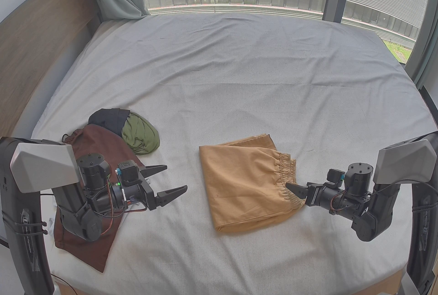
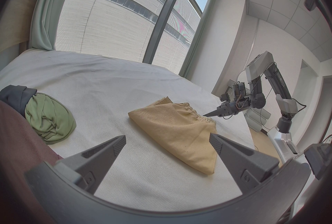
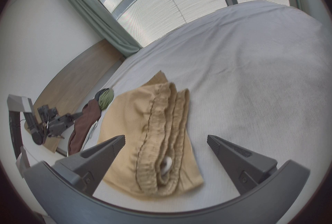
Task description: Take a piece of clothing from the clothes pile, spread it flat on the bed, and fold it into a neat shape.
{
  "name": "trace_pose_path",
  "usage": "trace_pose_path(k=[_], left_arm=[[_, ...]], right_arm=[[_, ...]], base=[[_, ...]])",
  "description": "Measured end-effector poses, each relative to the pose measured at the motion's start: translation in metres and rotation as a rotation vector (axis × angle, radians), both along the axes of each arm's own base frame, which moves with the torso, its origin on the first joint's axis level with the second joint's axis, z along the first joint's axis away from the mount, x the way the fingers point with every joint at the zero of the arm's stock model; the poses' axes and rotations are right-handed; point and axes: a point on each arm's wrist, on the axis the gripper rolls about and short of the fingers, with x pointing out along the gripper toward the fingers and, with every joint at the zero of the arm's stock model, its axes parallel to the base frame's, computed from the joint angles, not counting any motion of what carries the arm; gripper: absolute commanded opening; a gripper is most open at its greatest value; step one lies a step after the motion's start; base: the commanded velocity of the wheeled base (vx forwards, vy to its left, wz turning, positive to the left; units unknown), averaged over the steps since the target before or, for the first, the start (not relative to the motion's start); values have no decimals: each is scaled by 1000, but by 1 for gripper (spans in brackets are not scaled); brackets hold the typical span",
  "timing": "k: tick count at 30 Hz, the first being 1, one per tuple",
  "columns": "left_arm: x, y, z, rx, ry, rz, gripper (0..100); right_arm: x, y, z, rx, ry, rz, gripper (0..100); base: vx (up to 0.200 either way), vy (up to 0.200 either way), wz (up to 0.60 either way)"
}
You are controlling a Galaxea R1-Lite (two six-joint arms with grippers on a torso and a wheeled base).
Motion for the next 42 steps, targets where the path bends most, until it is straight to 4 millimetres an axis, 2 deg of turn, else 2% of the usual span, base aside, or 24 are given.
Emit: trace_pose_path(k=[6, 13, 19, 29, 42], left_arm=[[-1, 0, -1, 0, 6, -5, 100], [-2, 0, -2, 0, 9, -10, 100], [-3, -1, -3, 0, 16, -17, 100], [-3, -1, -3, 0, 18, -20, 100], [-4, -1, -4, 4, 18, -25, 100]], right_arm=[[-10, -2, -15, -15, 57, 48, 100], [-10, -1, -25, -5, 90, 61, 100], [-5, 6, -28, 48, 111, 56, 100], [-3, 28, -29, 113, 133, 88, 100], [0, 31, -30, 120, 128, 92, 100]], base=[[0, 0, 0], [0, 0, 0], [0, 0, 0], [0, 0, 0], [0, 0, 0]])
